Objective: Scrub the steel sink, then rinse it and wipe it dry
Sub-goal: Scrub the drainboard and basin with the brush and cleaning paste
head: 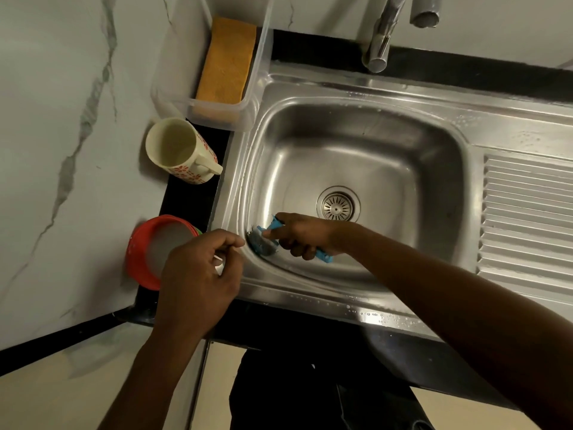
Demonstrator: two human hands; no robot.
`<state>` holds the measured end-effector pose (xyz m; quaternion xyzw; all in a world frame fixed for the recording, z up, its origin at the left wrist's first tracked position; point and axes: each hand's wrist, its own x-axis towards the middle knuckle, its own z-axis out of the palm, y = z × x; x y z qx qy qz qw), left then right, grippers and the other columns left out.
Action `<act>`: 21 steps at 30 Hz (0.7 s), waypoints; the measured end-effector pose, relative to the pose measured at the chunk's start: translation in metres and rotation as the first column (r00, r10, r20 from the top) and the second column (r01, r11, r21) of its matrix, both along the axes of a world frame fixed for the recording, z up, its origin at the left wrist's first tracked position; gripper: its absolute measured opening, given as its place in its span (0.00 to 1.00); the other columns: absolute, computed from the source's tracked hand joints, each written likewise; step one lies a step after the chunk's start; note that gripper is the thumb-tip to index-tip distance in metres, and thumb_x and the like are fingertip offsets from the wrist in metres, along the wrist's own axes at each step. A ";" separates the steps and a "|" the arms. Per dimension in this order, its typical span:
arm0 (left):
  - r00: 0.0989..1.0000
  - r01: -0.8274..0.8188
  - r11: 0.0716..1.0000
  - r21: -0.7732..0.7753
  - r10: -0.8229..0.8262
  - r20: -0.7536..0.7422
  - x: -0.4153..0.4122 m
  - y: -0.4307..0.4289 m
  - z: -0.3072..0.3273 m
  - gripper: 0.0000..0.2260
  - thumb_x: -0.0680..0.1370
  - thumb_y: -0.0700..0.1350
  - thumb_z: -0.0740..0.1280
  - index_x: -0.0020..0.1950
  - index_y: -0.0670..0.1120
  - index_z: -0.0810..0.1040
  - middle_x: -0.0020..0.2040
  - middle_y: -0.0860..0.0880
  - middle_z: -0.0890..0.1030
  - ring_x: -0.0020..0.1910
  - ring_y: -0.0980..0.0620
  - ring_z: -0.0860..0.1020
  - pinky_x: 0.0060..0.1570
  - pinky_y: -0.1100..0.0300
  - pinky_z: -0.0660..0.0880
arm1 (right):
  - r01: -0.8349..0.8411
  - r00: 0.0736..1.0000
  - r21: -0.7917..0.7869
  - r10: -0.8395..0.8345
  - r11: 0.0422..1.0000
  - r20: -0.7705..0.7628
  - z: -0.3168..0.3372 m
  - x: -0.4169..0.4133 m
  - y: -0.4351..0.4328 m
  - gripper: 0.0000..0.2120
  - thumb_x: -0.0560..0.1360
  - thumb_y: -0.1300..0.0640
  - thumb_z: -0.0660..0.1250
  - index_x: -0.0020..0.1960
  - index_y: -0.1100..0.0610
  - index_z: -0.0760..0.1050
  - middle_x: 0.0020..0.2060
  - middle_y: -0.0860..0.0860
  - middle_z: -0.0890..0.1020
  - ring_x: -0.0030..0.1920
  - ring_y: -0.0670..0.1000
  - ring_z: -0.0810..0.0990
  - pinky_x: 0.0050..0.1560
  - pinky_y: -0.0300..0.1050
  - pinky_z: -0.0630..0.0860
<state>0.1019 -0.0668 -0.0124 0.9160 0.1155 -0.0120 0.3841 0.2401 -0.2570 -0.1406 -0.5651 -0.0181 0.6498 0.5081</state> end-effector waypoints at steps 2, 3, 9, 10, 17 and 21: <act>1.000 -0.005 1.000 -0.003 0.005 -0.001 -0.001 -0.001 0.001 0.07 0.80 0.36 0.71 0.54 0.47 0.86 0.45 0.58 0.85 0.47 0.60 0.83 0.45 0.72 0.77 | 0.002 1.000 0.012 -0.002 1.000 -0.014 -0.005 0.001 0.000 0.13 0.82 0.48 0.69 0.54 0.52 0.65 0.33 0.49 0.66 0.30 0.47 0.58 0.26 0.40 0.55; 1.000 -0.008 1.000 -0.001 0.008 -0.004 -0.001 -0.001 0.001 0.08 0.80 0.36 0.71 0.54 0.47 0.86 0.45 0.59 0.85 0.47 0.60 0.83 0.45 0.73 0.77 | 0.012 1.000 -0.014 -0.013 1.000 -0.021 -0.014 -0.001 0.002 0.14 0.82 0.48 0.68 0.54 0.53 0.65 0.33 0.49 0.65 0.30 0.47 0.58 0.25 0.39 0.54; 1.000 0.000 1.000 0.026 0.001 -0.017 0.000 -0.003 0.000 0.08 0.80 0.37 0.71 0.53 0.49 0.86 0.44 0.60 0.84 0.45 0.58 0.83 0.43 0.66 0.79 | 0.026 0.999 -0.201 -0.020 0.979 0.031 -0.043 -0.013 0.011 0.17 0.81 0.46 0.69 0.55 0.56 0.66 0.32 0.50 0.68 0.27 0.46 0.61 0.26 0.39 0.59; 1.000 0.001 0.999 0.033 0.000 -0.017 0.000 -0.003 0.001 0.08 0.80 0.37 0.71 0.53 0.49 0.86 0.44 0.60 0.84 0.44 0.58 0.83 0.43 0.66 0.78 | 0.007 1.000 -0.165 -0.004 0.986 0.014 -0.038 -0.011 0.008 0.16 0.81 0.46 0.69 0.54 0.55 0.66 0.32 0.49 0.67 0.28 0.46 0.60 0.26 0.39 0.58; 1.000 0.022 0.999 0.034 -0.022 -0.015 0.006 -0.005 0.003 0.07 0.80 0.38 0.71 0.54 0.49 0.86 0.44 0.62 0.83 0.46 0.60 0.83 0.43 0.73 0.76 | -0.239 0.971 0.028 0.239 0.971 0.006 0.001 0.016 -0.008 0.12 0.82 0.48 0.68 0.55 0.54 0.67 0.33 0.49 0.66 0.29 0.47 0.58 0.24 0.39 0.55; 1.000 0.007 0.999 0.037 -0.007 -0.002 0.008 -0.005 0.005 0.08 0.79 0.36 0.72 0.53 0.48 0.86 0.44 0.61 0.84 0.44 0.58 0.83 0.43 0.67 0.79 | -0.244 0.966 -0.130 0.253 0.961 0.055 -0.038 0.007 0.002 0.14 0.82 0.46 0.67 0.56 0.56 0.68 0.33 0.51 0.67 0.28 0.47 0.61 0.26 0.40 0.59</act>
